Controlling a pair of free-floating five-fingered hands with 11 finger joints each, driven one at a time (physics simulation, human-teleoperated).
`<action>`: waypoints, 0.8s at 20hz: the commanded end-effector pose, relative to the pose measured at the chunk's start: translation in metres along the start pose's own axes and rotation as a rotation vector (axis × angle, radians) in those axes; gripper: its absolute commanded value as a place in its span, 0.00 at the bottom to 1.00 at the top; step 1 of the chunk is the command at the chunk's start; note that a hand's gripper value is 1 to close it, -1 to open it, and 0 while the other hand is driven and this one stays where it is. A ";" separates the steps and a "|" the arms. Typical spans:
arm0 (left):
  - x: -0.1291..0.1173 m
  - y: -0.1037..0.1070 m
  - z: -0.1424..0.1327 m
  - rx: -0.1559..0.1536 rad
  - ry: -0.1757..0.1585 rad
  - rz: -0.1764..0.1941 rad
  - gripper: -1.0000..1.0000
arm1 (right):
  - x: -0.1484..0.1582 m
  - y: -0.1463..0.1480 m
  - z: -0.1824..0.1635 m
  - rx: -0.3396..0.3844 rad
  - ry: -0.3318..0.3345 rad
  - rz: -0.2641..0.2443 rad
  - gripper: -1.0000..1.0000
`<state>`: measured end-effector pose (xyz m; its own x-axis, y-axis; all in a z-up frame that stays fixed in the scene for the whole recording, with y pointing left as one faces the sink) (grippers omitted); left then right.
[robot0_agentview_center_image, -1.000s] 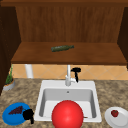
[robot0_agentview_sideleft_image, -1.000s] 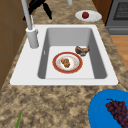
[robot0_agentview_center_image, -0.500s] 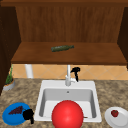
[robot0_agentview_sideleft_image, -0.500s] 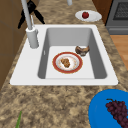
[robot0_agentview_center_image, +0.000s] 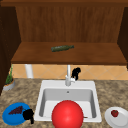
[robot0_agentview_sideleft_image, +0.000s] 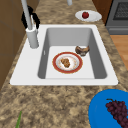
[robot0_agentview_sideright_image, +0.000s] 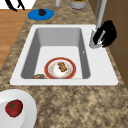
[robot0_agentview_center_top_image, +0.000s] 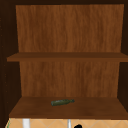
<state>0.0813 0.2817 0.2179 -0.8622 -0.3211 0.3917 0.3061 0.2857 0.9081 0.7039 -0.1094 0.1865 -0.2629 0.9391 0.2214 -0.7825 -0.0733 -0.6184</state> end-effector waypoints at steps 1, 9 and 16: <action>0.000 0.000 0.000 0.000 0.000 0.000 0.50 | -0.025 0.015 -0.008 0.015 -0.044 -0.007 1.00; 0.000 0.000 0.000 0.000 0.000 0.000 0.50 | -0.030 0.024 -0.005 -0.114 -0.103 -0.047 1.00; 0.000 0.000 0.000 0.000 0.000 0.000 0.50 | -0.036 0.035 -0.007 -0.150 -0.120 -0.072 1.00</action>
<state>0.0813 0.2817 0.2179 -0.8622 -0.3211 0.3917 0.3061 0.2857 0.9081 0.7027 -0.1218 0.1771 -0.2765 0.9068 0.3183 -0.7392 0.0110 -0.6734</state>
